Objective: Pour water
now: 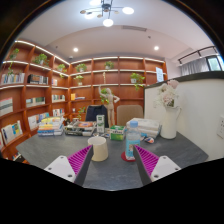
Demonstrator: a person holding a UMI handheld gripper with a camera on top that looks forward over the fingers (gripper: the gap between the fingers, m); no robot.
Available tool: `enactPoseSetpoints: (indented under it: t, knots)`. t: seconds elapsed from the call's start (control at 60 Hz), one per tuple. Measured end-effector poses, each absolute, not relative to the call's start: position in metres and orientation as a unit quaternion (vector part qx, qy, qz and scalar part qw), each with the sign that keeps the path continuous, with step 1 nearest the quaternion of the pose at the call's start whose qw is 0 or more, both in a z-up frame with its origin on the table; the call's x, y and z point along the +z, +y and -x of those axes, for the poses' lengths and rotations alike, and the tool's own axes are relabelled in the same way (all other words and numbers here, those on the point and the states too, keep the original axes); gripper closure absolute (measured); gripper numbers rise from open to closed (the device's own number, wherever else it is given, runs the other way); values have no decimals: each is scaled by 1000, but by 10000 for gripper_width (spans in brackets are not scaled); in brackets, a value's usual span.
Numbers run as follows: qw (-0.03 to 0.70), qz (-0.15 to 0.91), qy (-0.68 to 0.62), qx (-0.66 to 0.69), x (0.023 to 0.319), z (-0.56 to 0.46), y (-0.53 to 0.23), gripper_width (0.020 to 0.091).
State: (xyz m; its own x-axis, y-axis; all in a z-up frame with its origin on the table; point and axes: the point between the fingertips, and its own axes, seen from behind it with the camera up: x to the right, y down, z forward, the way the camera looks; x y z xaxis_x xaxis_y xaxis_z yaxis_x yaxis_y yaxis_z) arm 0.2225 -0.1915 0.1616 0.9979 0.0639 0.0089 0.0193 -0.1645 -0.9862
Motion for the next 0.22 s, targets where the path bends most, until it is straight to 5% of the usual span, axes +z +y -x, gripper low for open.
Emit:
enactPoseSetpoints:
  t: [0.217]
  knots:
    - [649,761,-18,4,164,-223,-191,297]
